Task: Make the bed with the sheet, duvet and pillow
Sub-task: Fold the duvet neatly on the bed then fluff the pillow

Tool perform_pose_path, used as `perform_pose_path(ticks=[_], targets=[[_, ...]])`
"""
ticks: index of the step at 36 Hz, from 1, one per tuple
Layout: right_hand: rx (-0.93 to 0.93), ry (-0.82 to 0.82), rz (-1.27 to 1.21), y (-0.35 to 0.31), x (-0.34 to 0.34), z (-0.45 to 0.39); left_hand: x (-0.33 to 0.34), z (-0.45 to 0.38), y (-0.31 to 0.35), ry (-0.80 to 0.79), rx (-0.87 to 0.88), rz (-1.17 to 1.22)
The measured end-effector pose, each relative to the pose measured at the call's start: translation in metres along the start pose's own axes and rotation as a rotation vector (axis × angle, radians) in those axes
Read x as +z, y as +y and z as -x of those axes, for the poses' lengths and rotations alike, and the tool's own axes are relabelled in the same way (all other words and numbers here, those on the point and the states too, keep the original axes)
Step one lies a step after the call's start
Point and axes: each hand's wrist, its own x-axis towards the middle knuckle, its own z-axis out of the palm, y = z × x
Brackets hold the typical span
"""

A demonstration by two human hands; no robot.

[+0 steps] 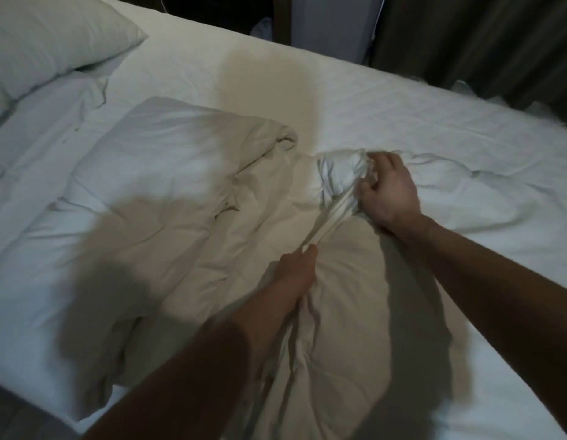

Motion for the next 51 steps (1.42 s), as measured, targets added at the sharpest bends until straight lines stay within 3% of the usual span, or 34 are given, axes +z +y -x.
perform_pose_path(ticks=[3,7,13,17,20,22,25,28,31,37,40,42,44,48,51], targets=[[-0.130,-0.086,0.098,-0.011,0.011,-0.017,0.000,0.003,-0.013,0.011,0.041,0.046],[-0.174,-0.244,0.565,-0.020,0.021,-0.035,0.001,0.008,-0.033,-0.014,0.052,0.059],[-0.204,-0.339,0.461,-0.022,0.030,-0.060,0.004,0.002,-0.059,0.015,0.090,-0.001],[-0.096,-0.546,0.575,0.002,0.049,-0.053,0.000,0.005,-0.064,-0.020,0.044,0.038],[-0.114,-0.460,0.556,-0.003,0.049,-0.053,-0.006,0.019,-0.068,-0.146,0.002,0.127],[-0.106,-0.389,0.512,-0.005,0.051,-0.052,-0.011,0.040,-0.074,-0.290,0.100,0.052],[0.050,-0.437,0.434,0.002,0.055,-0.046,-0.009,0.066,-0.097,-0.435,0.192,-0.141],[0.108,-0.461,0.534,0.007,0.055,-0.047,0.001,0.070,-0.123,-0.369,0.145,-0.311],[0.107,-0.366,0.596,-0.002,0.044,-0.049,0.008,0.071,-0.119,-0.330,0.137,-0.363],[0.133,-0.189,0.605,-0.005,0.006,-0.037,0.030,0.087,-0.083,-0.485,0.285,-0.059],[0.176,-0.059,0.558,0.001,-0.013,-0.036,0.046,0.088,-0.076,-0.608,0.199,0.033],[0.199,-0.004,0.537,0.007,-0.022,-0.035,0.055,0.087,-0.080,-0.594,0.112,0.053],[0.199,-0.036,0.541,0.014,-0.019,-0.028,0.060,0.083,-0.092,-0.531,0.022,0.020],[0.007,-0.412,0.550,0.023,0.015,-0.005,0.049,0.075,-0.119,-0.433,-0.006,-0.224],[-0.023,-0.396,0.541,0.014,0.026,-0.001,0.037,0.077,-0.138,-0.435,0.124,-0.338]])
